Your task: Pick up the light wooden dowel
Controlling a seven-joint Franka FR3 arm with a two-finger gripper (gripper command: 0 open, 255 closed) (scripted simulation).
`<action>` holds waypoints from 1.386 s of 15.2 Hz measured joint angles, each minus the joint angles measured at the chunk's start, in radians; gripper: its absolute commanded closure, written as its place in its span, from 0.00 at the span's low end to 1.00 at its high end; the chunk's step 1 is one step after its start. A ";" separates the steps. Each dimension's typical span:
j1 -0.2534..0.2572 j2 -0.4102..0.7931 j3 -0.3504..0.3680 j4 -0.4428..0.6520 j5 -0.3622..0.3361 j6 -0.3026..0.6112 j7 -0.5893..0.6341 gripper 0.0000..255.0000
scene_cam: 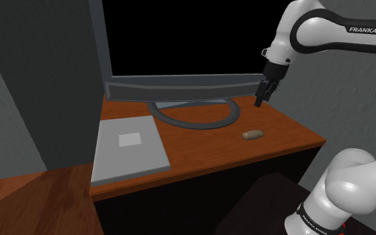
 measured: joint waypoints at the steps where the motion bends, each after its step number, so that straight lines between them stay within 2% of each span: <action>1: 0.000 0.000 0.000 0.000 0.000 0.000 0.000 0.00; 4: 0.020 -0.011 -0.058 -0.062 -0.028 0.038 -0.127 0.00; 10: 0.077 0.037 -0.222 -0.162 -0.112 0.151 -0.495 0.00; 13: 0.105 0.085 -0.311 -0.191 -0.156 0.211 -0.687 0.00; 18: 0.179 0.245 -0.455 -0.185 -0.195 0.336 -1.003 0.00; 21: 0.197 0.299 -0.502 -0.198 -0.203 0.395 -1.100 0.00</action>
